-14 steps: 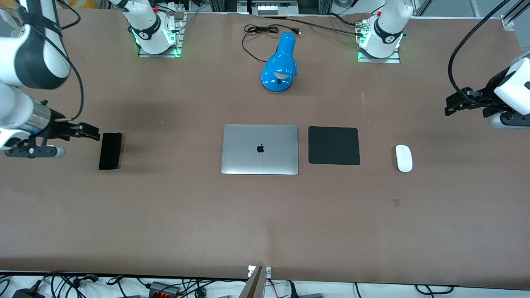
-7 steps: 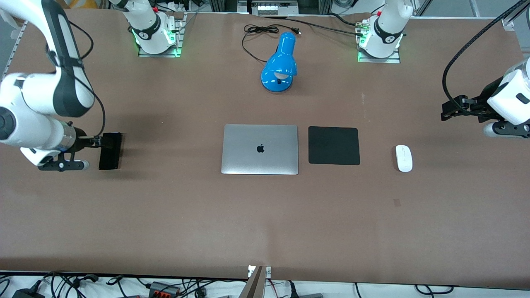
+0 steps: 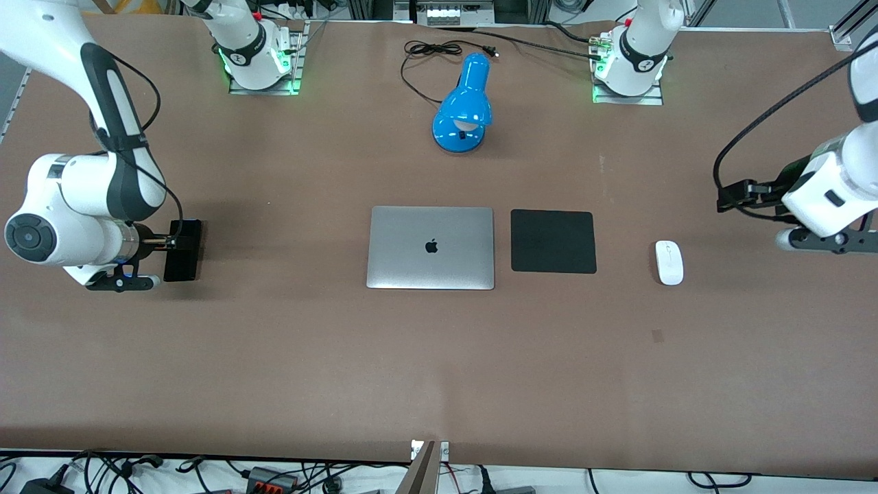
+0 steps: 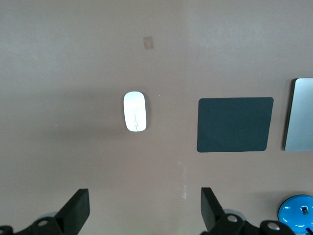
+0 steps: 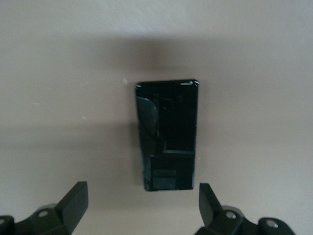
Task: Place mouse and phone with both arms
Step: 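Grasp the phone with the right gripper while the left gripper grasps the mouse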
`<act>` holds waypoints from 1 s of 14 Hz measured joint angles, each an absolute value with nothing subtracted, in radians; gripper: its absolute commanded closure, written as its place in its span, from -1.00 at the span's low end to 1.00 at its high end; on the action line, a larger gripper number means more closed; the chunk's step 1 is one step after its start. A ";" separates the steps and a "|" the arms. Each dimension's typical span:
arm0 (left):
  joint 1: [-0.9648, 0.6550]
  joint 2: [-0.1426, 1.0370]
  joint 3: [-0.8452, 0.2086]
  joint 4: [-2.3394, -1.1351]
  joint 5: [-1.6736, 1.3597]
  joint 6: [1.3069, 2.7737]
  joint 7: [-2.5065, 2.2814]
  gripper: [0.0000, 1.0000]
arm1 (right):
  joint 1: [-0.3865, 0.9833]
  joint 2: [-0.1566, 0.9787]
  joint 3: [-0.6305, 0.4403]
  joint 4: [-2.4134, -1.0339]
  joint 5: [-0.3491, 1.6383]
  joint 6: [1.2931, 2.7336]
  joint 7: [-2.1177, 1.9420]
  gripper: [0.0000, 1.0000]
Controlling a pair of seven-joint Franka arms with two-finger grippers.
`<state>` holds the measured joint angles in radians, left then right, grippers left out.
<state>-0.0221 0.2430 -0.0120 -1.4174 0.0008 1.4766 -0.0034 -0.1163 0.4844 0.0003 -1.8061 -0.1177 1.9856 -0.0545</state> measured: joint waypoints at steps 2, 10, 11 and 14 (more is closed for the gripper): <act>-0.020 0.260 -0.012 -1.418 0.001 1.479 0.008 -1.00 | -0.150 0.532 0.000 -1.807 -0.118 2.032 -0.066 -1.00; 0.028 0.283 -0.004 -1.745 0.002 1.971 0.009 -1.00 | -0.172 0.593 0.002 -1.852 -0.118 2.170 -0.072 -1.00; 0.034 0.285 -0.001 -1.785 0.002 2.003 0.009 -1.00 | -0.172 0.593 0.002 -1.862 -0.118 2.177 -0.072 -1.00; 0.039 0.299 0.000 -1.871 0.002 2.095 0.011 -1.00 | -0.174 0.593 0.001 -1.880 -0.118 2.192 -0.072 -1.00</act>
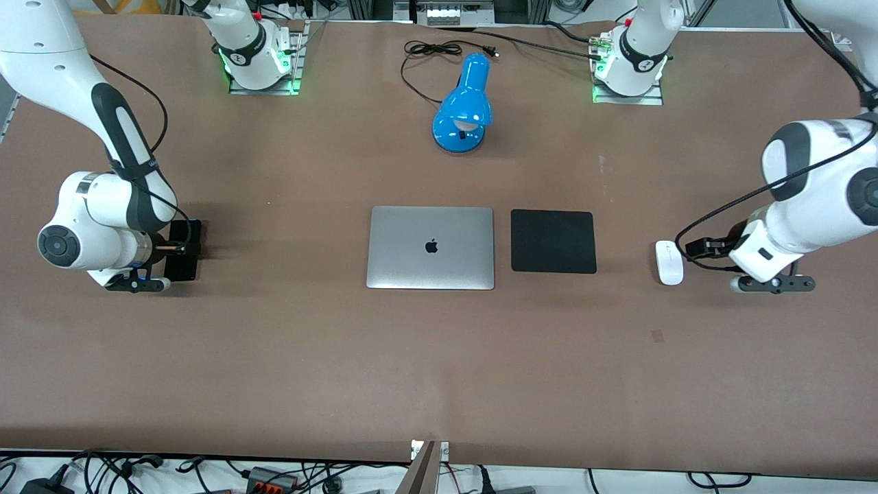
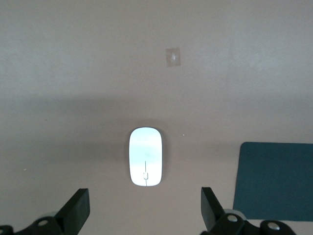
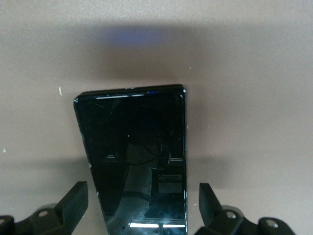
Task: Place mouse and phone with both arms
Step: 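Grasp the phone with the right gripper while the left gripper grasps the mouse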
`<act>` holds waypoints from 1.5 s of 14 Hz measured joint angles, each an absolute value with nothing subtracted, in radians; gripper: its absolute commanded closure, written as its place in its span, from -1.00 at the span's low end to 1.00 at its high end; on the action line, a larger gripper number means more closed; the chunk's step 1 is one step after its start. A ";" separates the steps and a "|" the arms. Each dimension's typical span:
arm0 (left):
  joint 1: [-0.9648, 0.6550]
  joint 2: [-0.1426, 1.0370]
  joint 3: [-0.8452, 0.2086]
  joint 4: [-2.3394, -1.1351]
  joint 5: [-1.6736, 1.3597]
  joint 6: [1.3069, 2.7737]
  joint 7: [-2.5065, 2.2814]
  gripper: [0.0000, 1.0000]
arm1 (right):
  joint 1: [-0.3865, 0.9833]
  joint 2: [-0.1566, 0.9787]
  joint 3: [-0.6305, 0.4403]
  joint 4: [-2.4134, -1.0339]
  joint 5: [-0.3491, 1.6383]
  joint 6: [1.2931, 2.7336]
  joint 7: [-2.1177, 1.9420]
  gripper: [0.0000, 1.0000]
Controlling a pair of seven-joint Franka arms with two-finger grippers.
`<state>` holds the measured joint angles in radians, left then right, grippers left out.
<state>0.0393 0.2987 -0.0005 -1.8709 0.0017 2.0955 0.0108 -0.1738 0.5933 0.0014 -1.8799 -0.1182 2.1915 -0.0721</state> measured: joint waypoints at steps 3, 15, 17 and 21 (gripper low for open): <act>0.039 0.355 -0.002 -1.992 0.002 2.322 0.022 -1.00 | -0.179 0.593 0.001 -1.890 -0.118 2.209 -0.072 -1.00; 0.052 0.458 -0.002 -2.132 0.002 2.560 0.032 -1.00 | -0.188 0.578 0.001 -1.932 -0.119 2.266 -0.074 0.48; 0.053 0.476 -0.001 -2.132 0.002 2.590 0.035 -1.00 | -0.190 0.575 0.002 -1.935 -0.119 2.257 -0.074 0.54; 0.066 0.501 -0.001 -2.133 0.002 2.625 0.039 -0.65 | -0.190 0.575 0.003 -1.934 -0.119 2.249 -0.074 0.54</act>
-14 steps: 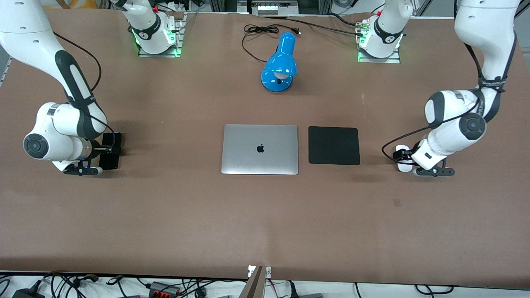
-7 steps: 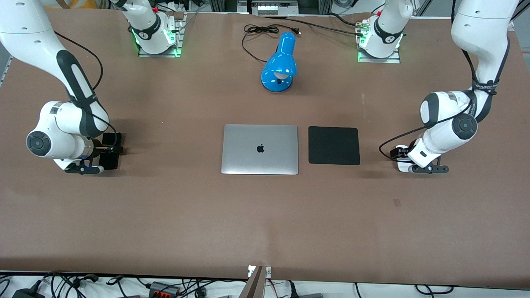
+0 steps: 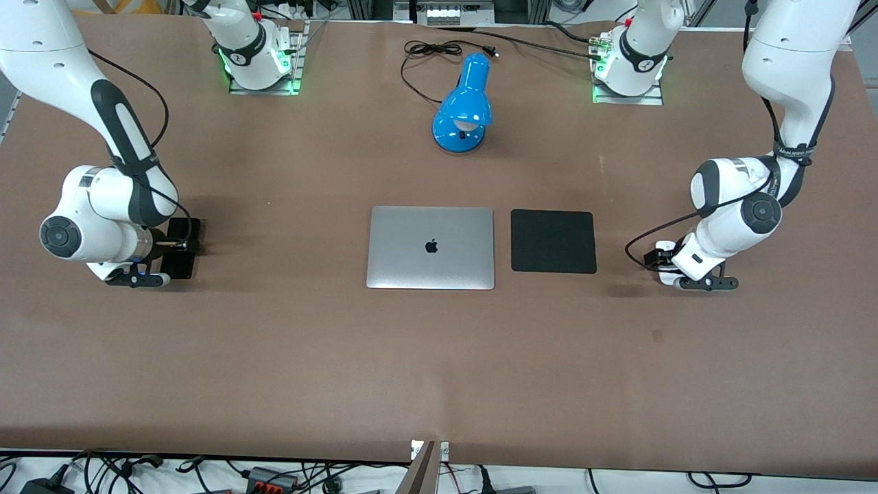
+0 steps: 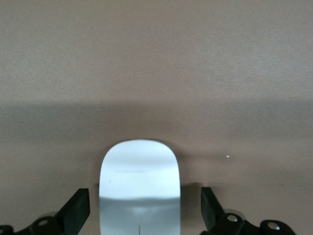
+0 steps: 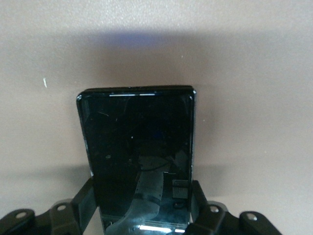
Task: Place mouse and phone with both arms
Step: 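Carry the phone beside the laptop while the left gripper carries the mouse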
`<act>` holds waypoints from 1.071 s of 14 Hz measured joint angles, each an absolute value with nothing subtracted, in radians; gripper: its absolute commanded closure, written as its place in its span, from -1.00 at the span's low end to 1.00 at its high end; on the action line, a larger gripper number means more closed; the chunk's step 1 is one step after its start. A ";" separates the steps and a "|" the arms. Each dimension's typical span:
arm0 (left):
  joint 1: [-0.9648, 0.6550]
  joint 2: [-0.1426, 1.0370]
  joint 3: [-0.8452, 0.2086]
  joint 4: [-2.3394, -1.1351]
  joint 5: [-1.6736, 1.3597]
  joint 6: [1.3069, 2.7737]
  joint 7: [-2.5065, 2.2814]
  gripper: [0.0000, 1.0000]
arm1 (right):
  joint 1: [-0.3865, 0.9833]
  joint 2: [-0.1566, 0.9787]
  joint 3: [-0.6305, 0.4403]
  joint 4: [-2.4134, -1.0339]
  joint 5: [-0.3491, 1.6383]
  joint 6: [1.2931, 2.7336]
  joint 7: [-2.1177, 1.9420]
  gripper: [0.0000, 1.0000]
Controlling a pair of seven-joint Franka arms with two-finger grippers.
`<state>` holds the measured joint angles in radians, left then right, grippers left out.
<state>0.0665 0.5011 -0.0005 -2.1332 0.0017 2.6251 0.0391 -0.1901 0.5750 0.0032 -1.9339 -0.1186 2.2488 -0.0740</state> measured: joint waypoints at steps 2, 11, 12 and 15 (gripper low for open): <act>0.072 0.503 -0.001 -2.134 0.002 2.625 0.040 -0.06 | -0.190 0.573 0.005 -1.934 -0.119 2.235 -0.074 0.54; 0.072 0.497 -0.001 -2.125 0.002 2.633 0.040 0.31 | -0.184 0.475 0.149 -1.856 -0.101 2.058 -0.071 0.55; 0.072 0.489 -0.003 -2.121 0.002 2.634 0.040 0.31 | -0.177 0.476 0.168 -1.851 -0.082 2.058 -0.068 0.55; 0.063 0.450 -0.010 -2.107 0.002 2.598 0.040 0.30 | -0.109 0.491 0.184 -1.845 -0.040 2.059 -0.001 0.55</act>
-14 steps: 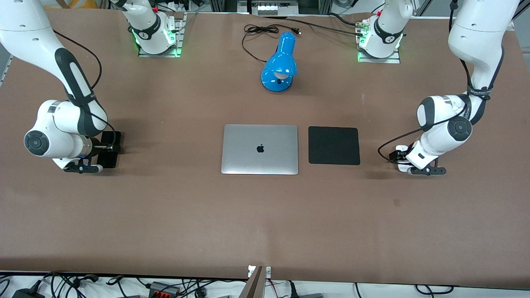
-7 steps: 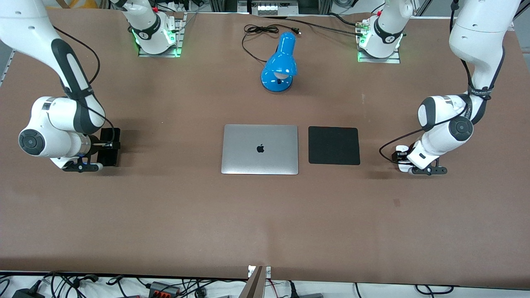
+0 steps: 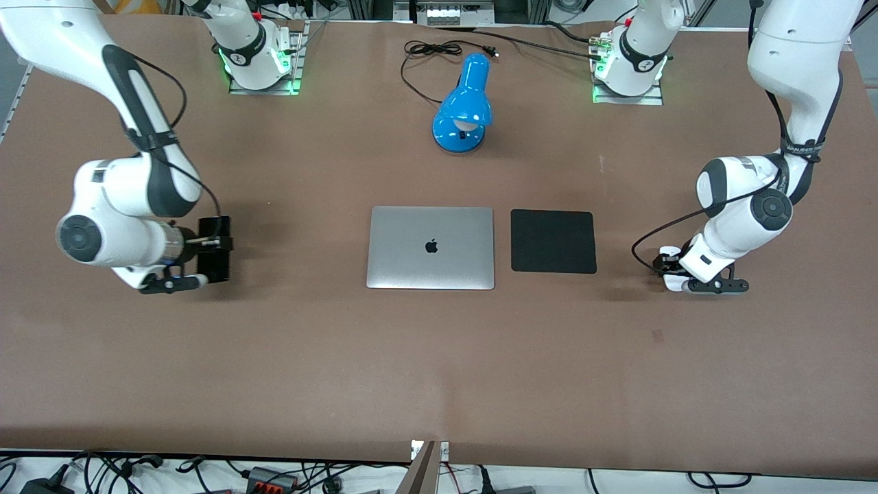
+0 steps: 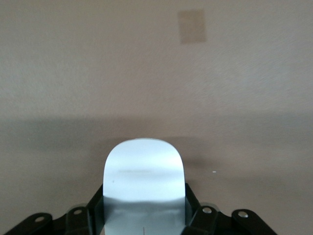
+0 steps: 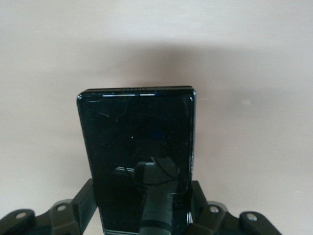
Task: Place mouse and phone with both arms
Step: 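Carry the phone beside the laptop while the left gripper carries the mouse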
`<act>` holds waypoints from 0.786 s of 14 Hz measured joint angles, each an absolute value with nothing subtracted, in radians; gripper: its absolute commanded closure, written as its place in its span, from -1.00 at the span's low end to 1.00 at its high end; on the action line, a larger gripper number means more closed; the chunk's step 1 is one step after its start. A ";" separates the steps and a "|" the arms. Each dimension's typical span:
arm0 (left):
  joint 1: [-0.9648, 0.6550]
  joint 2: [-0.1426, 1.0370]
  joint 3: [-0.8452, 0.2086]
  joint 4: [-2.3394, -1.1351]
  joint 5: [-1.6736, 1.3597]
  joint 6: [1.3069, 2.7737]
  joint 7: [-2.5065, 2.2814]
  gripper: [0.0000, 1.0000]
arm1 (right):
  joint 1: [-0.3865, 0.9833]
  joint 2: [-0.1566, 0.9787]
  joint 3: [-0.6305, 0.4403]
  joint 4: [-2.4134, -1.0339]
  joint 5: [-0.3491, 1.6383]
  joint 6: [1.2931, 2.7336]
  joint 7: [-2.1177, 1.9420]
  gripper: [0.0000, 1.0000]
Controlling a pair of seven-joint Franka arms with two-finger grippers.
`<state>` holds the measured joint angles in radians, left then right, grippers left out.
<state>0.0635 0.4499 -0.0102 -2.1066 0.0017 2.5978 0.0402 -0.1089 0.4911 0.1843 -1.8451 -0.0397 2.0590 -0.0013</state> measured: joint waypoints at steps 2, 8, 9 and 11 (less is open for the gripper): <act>0.061 0.428 -0.025 -2.051 0.002 2.449 0.039 0.30 | -0.033 0.516 0.188 -1.825 -0.037 2.065 0.118 0.55; 0.047 0.419 -0.220 -1.916 0.001 2.168 -0.192 0.30 | 0.169 0.604 0.192 -1.794 -0.013 2.150 0.370 0.55; 0.033 0.427 -0.252 -1.916 0.001 2.168 -0.246 0.31 | 0.197 0.610 0.192 -1.792 -0.002 2.155 0.410 0.55; -0.026 0.449 -0.273 -1.916 0.002 2.171 -0.312 0.32 | 0.251 0.620 0.193 -1.792 0.009 2.181 0.474 0.55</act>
